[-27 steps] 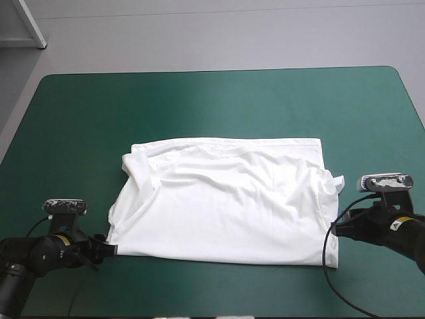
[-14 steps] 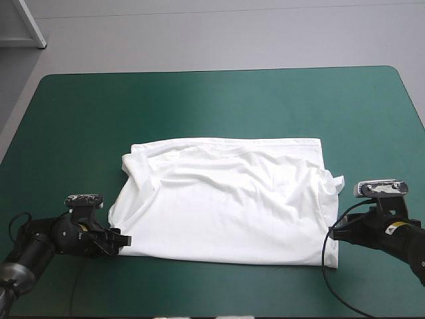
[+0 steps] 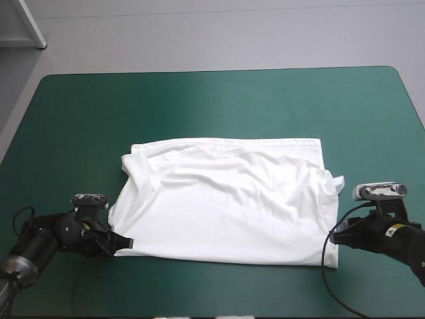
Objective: Fold the cloth
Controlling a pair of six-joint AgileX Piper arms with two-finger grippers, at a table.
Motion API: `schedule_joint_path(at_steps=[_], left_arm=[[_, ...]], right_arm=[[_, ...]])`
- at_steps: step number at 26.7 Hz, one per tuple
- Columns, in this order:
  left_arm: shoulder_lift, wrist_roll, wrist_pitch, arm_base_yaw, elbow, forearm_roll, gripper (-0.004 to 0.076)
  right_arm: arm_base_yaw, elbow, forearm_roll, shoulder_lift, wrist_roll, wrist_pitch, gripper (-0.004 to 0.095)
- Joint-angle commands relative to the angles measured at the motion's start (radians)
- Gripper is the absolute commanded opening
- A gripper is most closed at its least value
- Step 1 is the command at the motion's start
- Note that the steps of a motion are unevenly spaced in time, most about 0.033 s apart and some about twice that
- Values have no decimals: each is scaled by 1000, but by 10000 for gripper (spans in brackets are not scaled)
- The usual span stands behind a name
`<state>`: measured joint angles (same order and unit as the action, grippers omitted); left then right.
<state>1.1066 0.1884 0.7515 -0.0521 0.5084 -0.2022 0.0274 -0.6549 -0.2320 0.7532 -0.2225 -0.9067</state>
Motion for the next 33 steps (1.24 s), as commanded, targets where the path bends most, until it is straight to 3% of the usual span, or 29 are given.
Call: schedule_joint_path(at_steps=[1, 12, 16, 21, 28, 33], left_arm=[[-4, 15, -7, -2, 18, -16, 19], [-4, 18, -7, -2, 18, 7, 19], [-4, 20, -1, -2, 18, 14, 19], [-4, 28, 1, -2, 18, 14, 19], [-4, 35, 4, -2, 18, 14, 19], [-4, 35, 7, -2, 18, 25, 19]], right_arm=[[8, -18, -11, -2, -9, -4, 414], [8, 115, -61, 33, -16, 30, 420], [8, 122, -134, 116, -66, 30, 492], [8, 138, -135, 216, -81, 6, 484], [8, 138, -145, 260, -89, -30, 315], [8, 138, -135, 259, -99, -71, 3]])
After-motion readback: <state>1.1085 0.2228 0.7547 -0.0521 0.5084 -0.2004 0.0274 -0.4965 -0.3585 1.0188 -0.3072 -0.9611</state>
